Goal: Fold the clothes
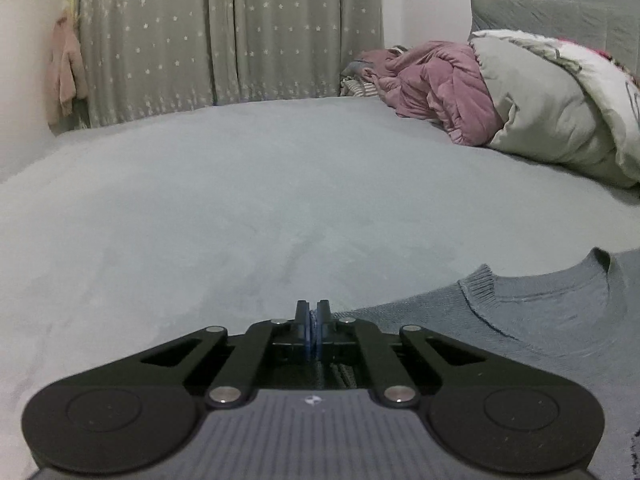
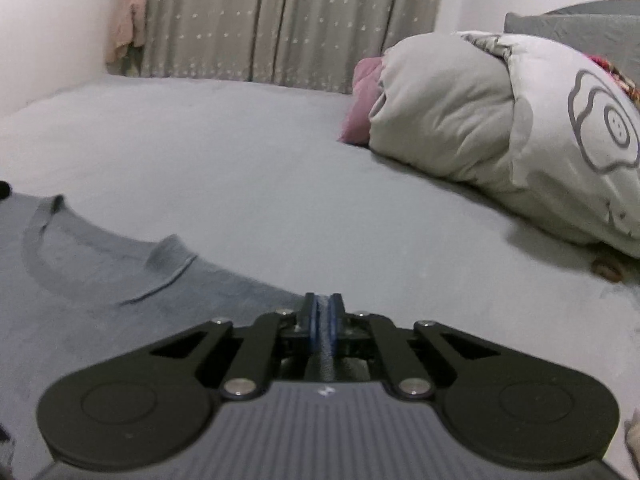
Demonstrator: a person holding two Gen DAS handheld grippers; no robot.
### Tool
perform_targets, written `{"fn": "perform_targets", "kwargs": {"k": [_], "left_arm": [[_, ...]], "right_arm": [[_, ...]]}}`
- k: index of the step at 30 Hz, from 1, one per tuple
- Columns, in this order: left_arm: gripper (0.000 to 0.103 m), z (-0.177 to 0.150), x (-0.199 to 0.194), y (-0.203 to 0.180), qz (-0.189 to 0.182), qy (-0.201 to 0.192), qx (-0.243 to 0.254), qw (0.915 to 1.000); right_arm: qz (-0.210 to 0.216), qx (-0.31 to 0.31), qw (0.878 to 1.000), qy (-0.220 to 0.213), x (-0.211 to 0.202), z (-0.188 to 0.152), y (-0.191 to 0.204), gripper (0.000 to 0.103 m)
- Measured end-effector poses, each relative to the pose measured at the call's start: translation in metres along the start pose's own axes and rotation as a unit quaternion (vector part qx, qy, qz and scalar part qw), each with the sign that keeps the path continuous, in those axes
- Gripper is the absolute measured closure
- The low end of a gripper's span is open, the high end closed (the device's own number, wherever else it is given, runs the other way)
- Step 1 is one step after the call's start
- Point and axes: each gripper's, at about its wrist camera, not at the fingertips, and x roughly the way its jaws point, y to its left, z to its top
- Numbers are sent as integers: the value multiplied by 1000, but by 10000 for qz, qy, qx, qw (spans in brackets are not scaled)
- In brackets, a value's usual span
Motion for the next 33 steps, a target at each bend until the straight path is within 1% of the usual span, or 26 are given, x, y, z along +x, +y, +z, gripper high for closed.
{"fn": "perform_targets", "kwargs": {"k": [2, 3, 5, 6, 7, 8, 9, 10, 11, 12, 14, 15, 16, 17, 18, 19, 20, 21, 22, 23, 24, 26, 28, 31, 32, 33], "left_arm": [[102, 0, 2, -3, 109, 30, 41, 9999], [102, 1, 3, -4, 163, 45, 62, 9998], [100, 0, 6, -9, 236, 133, 155, 9995], [100, 0, 8, -10, 225, 187, 207, 9994], [96, 1, 8, -10, 177, 206, 217, 9994], [84, 3, 7, -8, 113, 221, 193, 9995], [73, 4, 6, -6, 52, 230, 149, 9996], [56, 5, 5, -2, 3, 202, 97, 9997], [53, 6, 4, 1, -39, 150, 38, 9999], [53, 6, 3, 5, -80, 97, -21, 9999], [53, 4, 6, 11, -285, 176, -87, 9994], [53, 2, 7, 12, -355, 216, -100, 9991], [55, 0, 7, 15, -427, 218, -134, 9988], [59, -3, 4, 18, -499, 192, -182, 9984], [67, -3, 5, 19, -550, 181, -208, 9981], [88, -3, 7, 20, -642, 185, -232, 9975], [100, -3, 7, 20, -745, 183, -215, 9968], [100, -3, 6, 18, -764, 161, -161, 9968], [101, -3, 5, 15, -700, 92, -64, 9975], [101, -4, 3, 11, -609, -3, 61, 9981], [102, -5, 2, 8, -480, -103, 141, 9987], [102, -4, -1, 7, -250, -283, 130, 9992], [102, -2, 3, 8, -112, -325, 53, 9994], [102, -1, 10, 7, 62, -192, 72, 9998], [101, -1, 15, 5, 122, -53, 127, 9998], [101, -1, 20, 2, 179, 81, 216, 9996]], "right_arm": [[-125, -23, 9999, -52, 4, 4, 2, 103], [-145, -18, 9999, -8, 7, 6, 2, 103], [-121, 2, 9997, 230, 16, 6, 1, 102], [-93, -28, 9993, 370, 21, 5, 2, 101], [-71, -67, 9990, 434, 22, 4, 2, 94], [-53, -53, 9991, 417, 21, 5, 2, 87], [41, 34, 9992, 395, 18, 7, 0, 70], [179, 130, 9992, 321, 14, 9, -3, 63], [304, 184, 9991, 216, 9, 11, -4, 62], [493, 199, 9985, 149, 7, 14, -3, 60], [999, 151, 9948, 93, 6, 22, 1, 56], [1155, 81, 9932, 91, 8, 24, 5, 54], [1210, -34, 9926, 116, 11, 25, 10, 54], [1265, -149, 9918, 141, 15, 26, 16, 53], [1317, -240, 9908, 192, 20, 26, 21, 53], [1368, -305, 9898, 268, 26, 26, 26, 54], [1410, -326, 9890, 319, 31, 25, 30, 56], [1444, -300, 9885, 342, 36, 22, 33, 65], [1479, -273, 9880, 365, 40, 20, 36, 90], [1472, -245, 9882, 336, 42, 18, 39, 100], [1424, -213, 9892, 254, 42, 17, 42, 100], [1291, -157, 9915, 96, 42, 17, 47, 102], [1042, -122, 9945, -47, 45, 22, 50, 103], [668, -71, 9974, -261, 49, 30, 55, 103], [562, -74, 9981, -226, 54, 32, 57, 103], [477, -97, 9988, -83, 62, 33, 60, 103]]}}
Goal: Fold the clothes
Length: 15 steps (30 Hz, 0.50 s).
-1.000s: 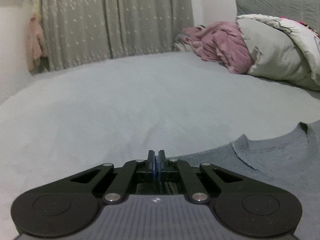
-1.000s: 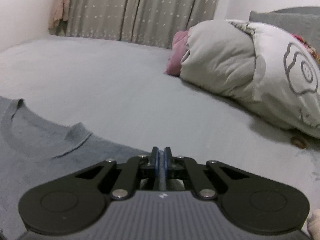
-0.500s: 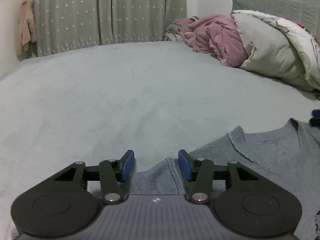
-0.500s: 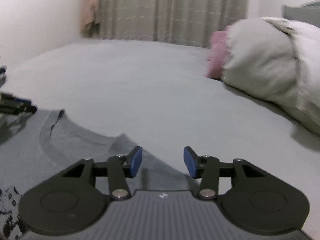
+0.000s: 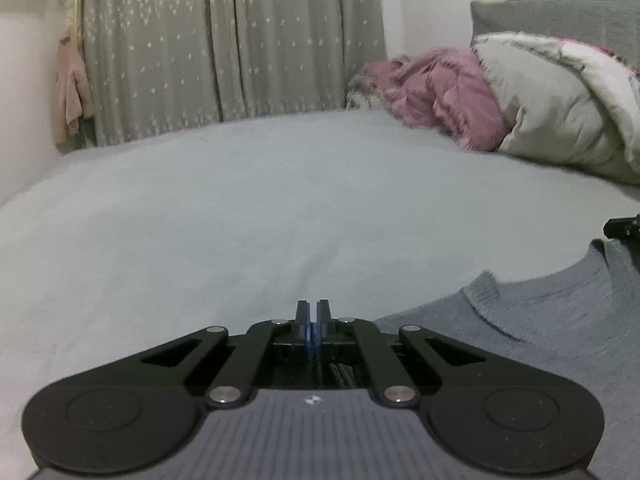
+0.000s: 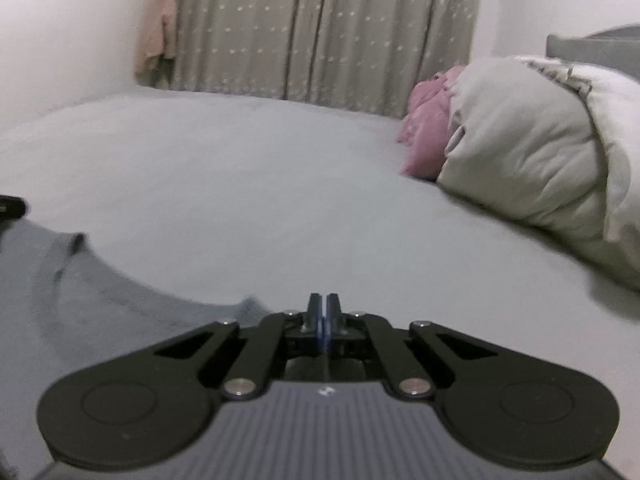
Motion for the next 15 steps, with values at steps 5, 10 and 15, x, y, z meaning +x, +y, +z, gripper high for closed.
{"fn": "perform_targets", "kwargs": {"k": [5, 10, 15], "left_arm": [[59, 4, -2, -10, 280, 155, 318, 9990], [38, 0, -30, 8, 121, 416, -225, 9988], [37, -11, -69, 7, 447, 626, -131, 9970]], "right_arm": [[-66, 302, 9993, 231, -1, 2, -8, 84], [-43, 809, 9963, 288, -52, -3, -58, 44], [-408, 1169, 9905, 605, -100, -31, -118, 36]]}}
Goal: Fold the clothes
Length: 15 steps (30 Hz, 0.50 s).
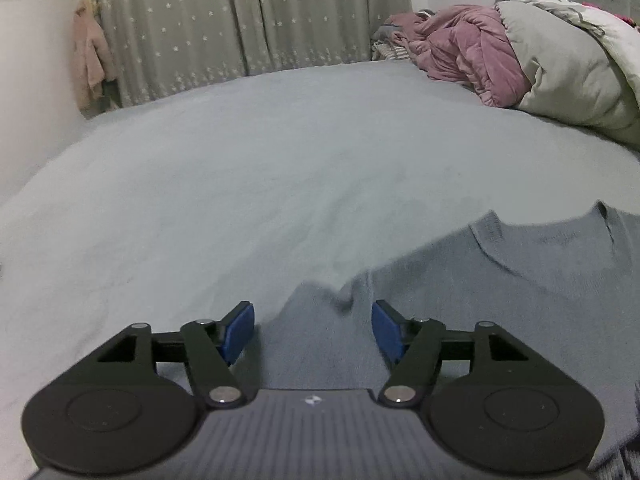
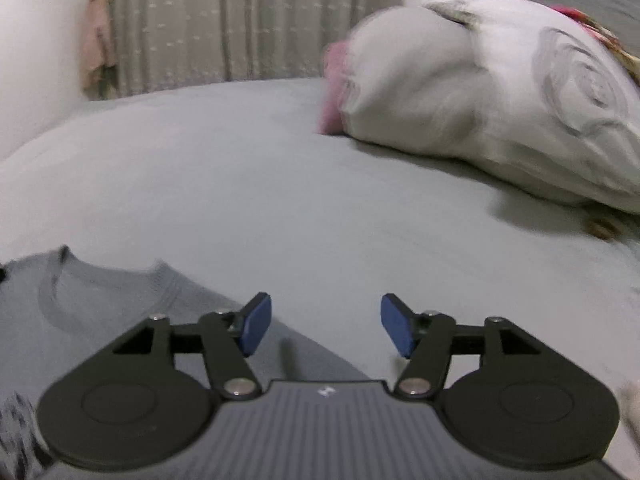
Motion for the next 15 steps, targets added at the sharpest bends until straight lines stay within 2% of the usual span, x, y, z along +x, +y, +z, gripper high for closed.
{"fn": "perform_targets", "kwargs": {"k": [2, 6, 8, 9, 10, 12, 13, 15], "left_arm": [[37, -11, -20, -1, 82, 107, -9, 9999], [33, -31, -47, -5, 176, 145, -5, 9997], [32, -41, -55, -4, 236, 190, -72, 9995], [31, -47, -60, -2, 248, 218, -157, 9993], [31, -53, -64, 0, 260, 246, -241, 9991], [28, -64, -73, 6, 233, 298, -497, 9980], [28, -67, -75, 9, 209, 322, -580, 9976], [27, -73, -82, 12, 222, 340, -629, 9972]], "right_arm": [[-128, 279, 9994, 140, -15, -13, -26, 35], [-84, 758, 9962, 413, -25, -39, -54, 35], [-62, 825, 9952, 527, -22, -53, -56, 46], [-141, 730, 9959, 515, -20, -60, -52, 60], [-219, 605, 9968, 468, -19, -64, -48, 79], [-191, 562, 9972, 448, -17, -62, -44, 101], [-317, 507, 9972, 439, -15, -59, -43, 102], [-842, 188, 9955, 381, -9, -57, -39, 102]]}}
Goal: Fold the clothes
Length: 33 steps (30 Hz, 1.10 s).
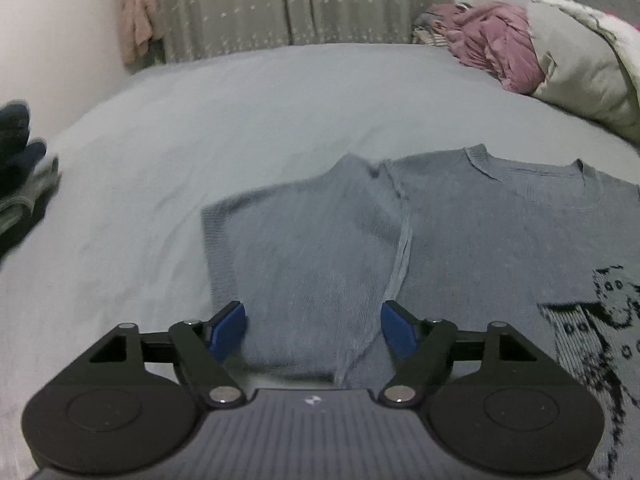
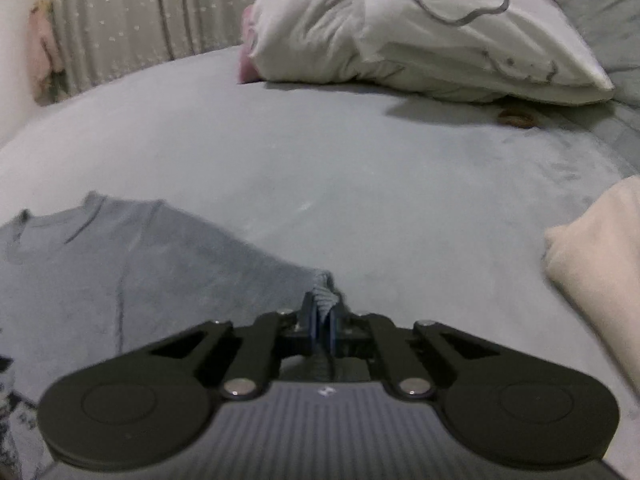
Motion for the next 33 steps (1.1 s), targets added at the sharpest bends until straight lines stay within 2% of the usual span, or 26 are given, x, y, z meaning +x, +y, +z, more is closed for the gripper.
{"fn": "perform_targets", "kwargs": {"k": [2, 3, 4, 6, 12, 18, 23, 28, 33], "left_arm": [[27, -5, -7, 2, 68, 70, 68, 9999], [27, -6, -10, 4, 53, 121, 58, 9999], [27, -8, -12, 5, 35, 149, 41, 9999], [27, -11, -19, 12, -66, 255, -70, 9996], [27, -30, -39, 26, -347, 562, -489, 9966], [26, -71, -77, 32, -615, 530, -525, 9953], [26, -110, -116, 37, -872, 379, -508, 9942], [26, -140, -149, 46, -1114, 390, -584, 9913], [26, -165, -178, 45, -1123, 542, -780, 9891]], "right_arm": [[-173, 46, 9998, -19, 0, 0, 1, 100], [-197, 127, 9997, -16, -1, 0, 0, 93], [-181, 195, 9996, -16, -4, -1, -1, 70], [-68, 288, 9996, -35, -15, -6, -3, 53], [422, 813, 9958, -40, -61, -37, -23, 53], [1005, 1251, 9870, 114, -117, -89, -27, 54], [1437, 1374, 9798, 202, -160, -131, -17, 58], [1589, 1450, 9764, 199, -191, -162, -11, 59], [1663, 1585, 9730, 231, -217, -189, -8, 60]]}}
